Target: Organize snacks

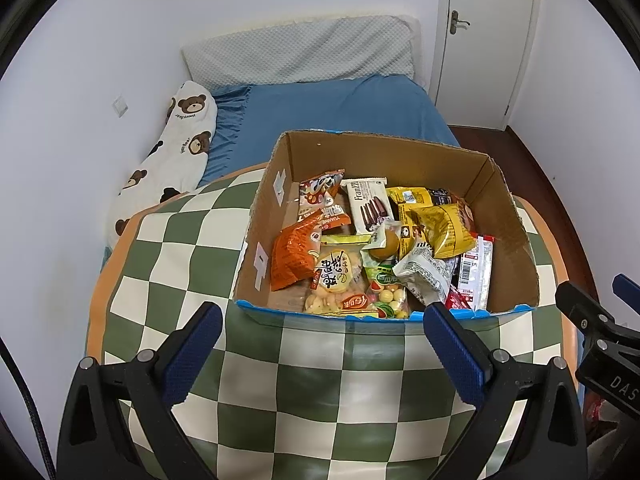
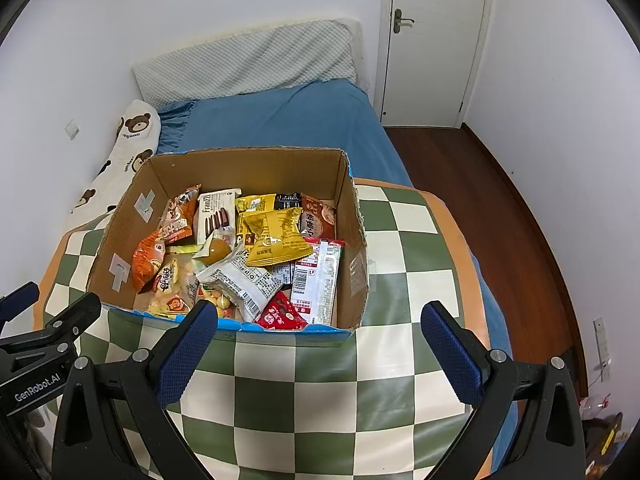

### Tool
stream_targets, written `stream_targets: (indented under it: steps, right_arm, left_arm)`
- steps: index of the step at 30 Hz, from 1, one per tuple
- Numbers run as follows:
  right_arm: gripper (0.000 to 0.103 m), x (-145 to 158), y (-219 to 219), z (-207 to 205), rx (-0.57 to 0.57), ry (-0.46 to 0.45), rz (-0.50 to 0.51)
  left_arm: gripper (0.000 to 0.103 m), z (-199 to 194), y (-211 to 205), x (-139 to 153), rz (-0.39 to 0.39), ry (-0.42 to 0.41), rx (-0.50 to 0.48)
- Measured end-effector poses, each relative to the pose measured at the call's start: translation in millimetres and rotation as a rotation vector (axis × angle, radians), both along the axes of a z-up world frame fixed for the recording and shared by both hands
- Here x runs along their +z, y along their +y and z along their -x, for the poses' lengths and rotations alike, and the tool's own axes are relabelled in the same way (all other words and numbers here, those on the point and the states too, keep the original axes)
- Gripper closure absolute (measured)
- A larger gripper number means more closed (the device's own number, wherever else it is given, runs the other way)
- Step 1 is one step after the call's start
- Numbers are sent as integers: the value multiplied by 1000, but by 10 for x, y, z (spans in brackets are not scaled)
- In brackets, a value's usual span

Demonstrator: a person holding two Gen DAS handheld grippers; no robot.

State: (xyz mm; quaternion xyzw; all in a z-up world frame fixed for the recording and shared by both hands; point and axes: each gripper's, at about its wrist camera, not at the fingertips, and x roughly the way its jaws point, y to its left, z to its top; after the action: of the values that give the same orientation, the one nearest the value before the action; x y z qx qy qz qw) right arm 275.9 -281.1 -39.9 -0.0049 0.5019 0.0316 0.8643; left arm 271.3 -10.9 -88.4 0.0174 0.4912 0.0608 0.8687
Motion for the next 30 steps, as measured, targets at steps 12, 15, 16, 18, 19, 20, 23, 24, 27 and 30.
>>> stream_targets:
  steps: [12,15,16,18,19,20,23,24,27,30]
  right_arm:
    - [0,78,-2,46,10,-12,-14]
    - [0,79,-4,43,12,-13,-17]
    - [0,80,-4,42,12,-14,-17]
    - [0,85,-9,45,11,-15,-19]
    - [0,84,-11,44,12,-15,-19]
    - [0,84,-12,43,12,-14,-19]
    - [0,89,-14,52,16,-12,-20]
    - [0,90,-13,57,16,-12,-19]
    - [0,96,-15,70,17,-10,-20]
    - [0,96,-15,71,16,-11,-20]
  left_arm:
    - [0,30,-7,38,-6,-12,3]
    - [0,37,-17,46,-5,-14,3]
    - [0,40,-21,48,-6,-15,4]
    - [0,44,-21,52,-4,-12,4]
    - [0,46,-21,55,0,-12,4]
    - [0,56,-21,64,-1,-13,6]
    - [0,61,-19,70,1,-15,6]
    - [0,64,-18,73,1,-16,7]
    - [0,76,-15,91,0,-19,10]
    - [0,78,-15,96,-1,-21,10]
